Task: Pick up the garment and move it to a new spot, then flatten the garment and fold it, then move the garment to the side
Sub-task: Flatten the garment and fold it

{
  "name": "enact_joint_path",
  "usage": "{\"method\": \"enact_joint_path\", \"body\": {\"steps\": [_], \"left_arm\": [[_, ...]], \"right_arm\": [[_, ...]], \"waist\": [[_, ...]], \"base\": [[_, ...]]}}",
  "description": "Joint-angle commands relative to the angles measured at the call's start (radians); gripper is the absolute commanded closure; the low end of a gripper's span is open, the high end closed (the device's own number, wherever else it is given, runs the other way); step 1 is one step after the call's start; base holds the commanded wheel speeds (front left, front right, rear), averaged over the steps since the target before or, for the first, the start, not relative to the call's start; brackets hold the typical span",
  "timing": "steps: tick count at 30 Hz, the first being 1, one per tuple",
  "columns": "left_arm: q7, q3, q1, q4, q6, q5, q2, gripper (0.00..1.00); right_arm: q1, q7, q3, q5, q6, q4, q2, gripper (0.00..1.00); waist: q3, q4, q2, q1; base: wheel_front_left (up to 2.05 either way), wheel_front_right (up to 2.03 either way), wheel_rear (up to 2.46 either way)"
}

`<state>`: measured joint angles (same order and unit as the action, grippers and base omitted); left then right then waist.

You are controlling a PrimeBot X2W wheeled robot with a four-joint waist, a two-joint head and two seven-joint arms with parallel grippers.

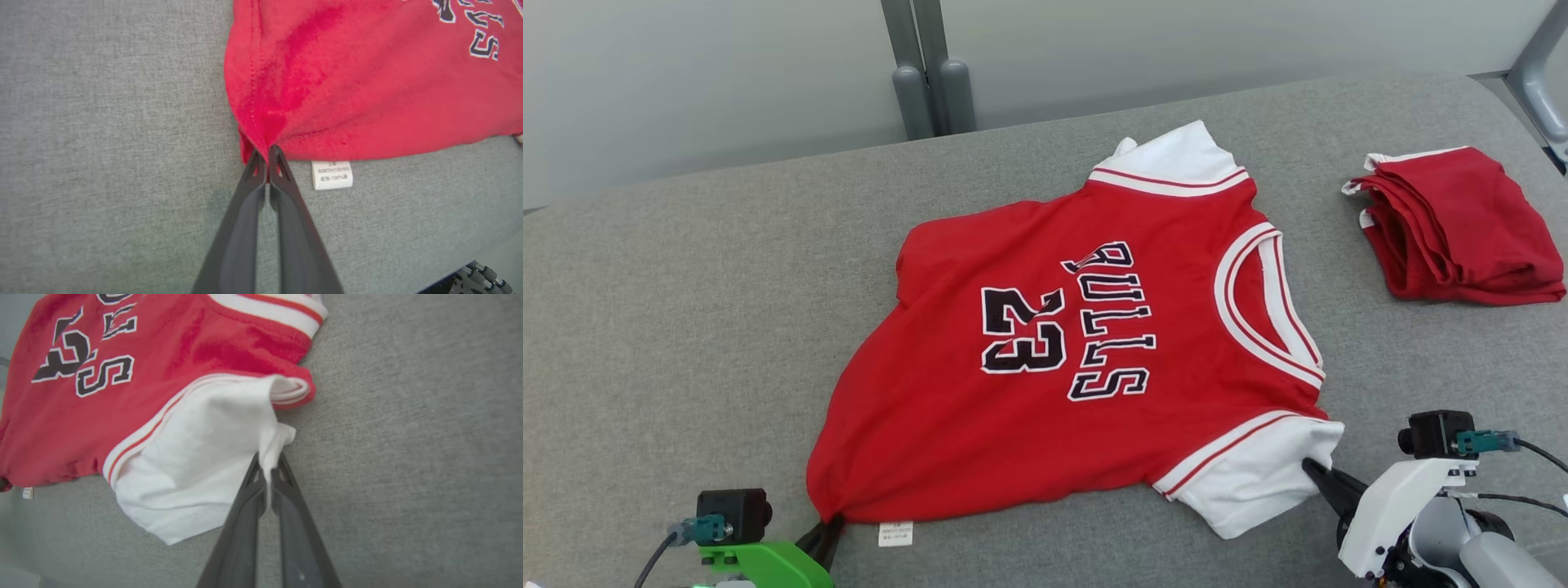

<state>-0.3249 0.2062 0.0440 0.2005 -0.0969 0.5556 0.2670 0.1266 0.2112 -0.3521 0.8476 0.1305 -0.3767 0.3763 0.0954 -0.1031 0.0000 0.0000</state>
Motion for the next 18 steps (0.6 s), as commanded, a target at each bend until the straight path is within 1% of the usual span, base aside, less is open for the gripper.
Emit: {"method": "enact_joint_path", "body": {"steps": [1, 6, 12, 15, 18], "left_arm": [[0.012, -0.005, -0.009, -0.007, -0.003, 0.003, 0.013, 1.00], [0.063, -0.026, 0.008, -0.050, 0.001, 0.005, 0.015, 1.00], [0.103, -0.043, 0.027, -0.131, 0.011, -0.001, 0.023, 1.00], [0.116, -0.045, 0.012, -0.178, 0.014, -0.006, 0.025, 1.00], [0.114, -0.043, -0.030, -0.211, 0.009, -0.015, 0.037, 1.00]], "right_arm": [[-0.005, -0.015, 0.008, 0.013, 0.001, 0.016, 0.008, 1.00], [-0.039, -0.067, 0.047, 0.055, 0.001, 0.105, 0.036, 1.00], [-0.088, -0.100, 0.110, 0.101, 0.001, 0.239, 0.073, 1.00], [-0.102, -0.113, 0.135, 0.114, 0.001, 0.312, 0.081, 1.00], [-0.076, -0.126, 0.142, 0.119, 0.001, 0.374, 0.085, 1.00]], "waist": [[-0.001, 0.001, 0.0000, 0.0000], [-0.004, 0.000, 0.0000, 0.0000], [-0.011, -0.001, 0.0000, 0.0000], [-0.009, -0.001, 0.0000, 0.0000], [0.008, -0.003, 0.0000, 0.0000]], "base": [[0.00, 0.00, 0.00], [0.00, 0.00, 0.00], [0.00, 0.00, 0.00], [0.00, 0.00, 0.00], [0.00, 0.00, 0.00]]}}
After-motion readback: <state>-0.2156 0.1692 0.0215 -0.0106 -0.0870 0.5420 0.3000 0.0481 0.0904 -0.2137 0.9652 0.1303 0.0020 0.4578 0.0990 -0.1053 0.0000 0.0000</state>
